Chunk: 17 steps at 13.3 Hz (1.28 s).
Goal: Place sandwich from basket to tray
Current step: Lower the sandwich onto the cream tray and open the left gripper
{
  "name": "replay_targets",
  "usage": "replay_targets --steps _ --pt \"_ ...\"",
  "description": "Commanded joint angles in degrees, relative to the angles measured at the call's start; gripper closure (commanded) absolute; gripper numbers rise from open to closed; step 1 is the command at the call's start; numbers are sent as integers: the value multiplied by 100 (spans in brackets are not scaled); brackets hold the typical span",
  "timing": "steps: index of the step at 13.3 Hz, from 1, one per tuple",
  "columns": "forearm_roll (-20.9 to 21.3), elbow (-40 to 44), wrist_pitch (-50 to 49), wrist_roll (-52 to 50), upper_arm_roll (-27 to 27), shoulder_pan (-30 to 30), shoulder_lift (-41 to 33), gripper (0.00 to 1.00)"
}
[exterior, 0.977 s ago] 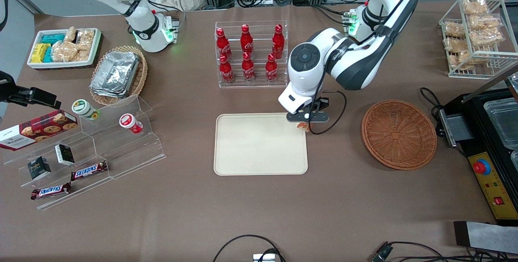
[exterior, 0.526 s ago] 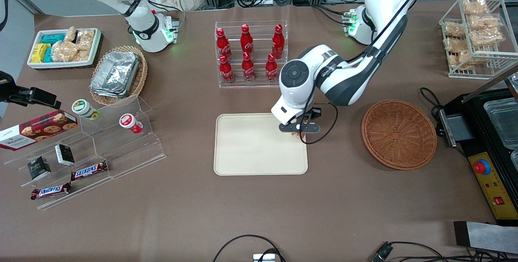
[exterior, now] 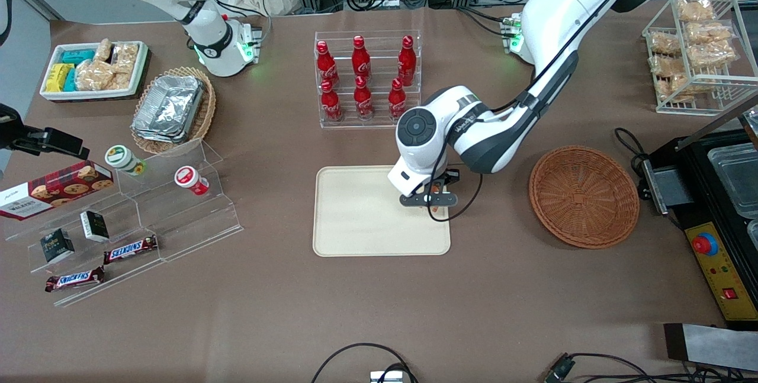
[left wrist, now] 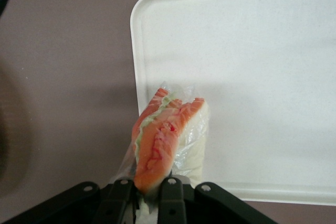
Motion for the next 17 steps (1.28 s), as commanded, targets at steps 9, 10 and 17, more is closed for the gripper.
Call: replay_targets --steps 9,10,17 --pt "420 656 -283 -98 7 -126 691 100" --pt "420 656 -283 -98 7 -126 708 100" --pt "419 920 -266 -317 341 -698 910 100"
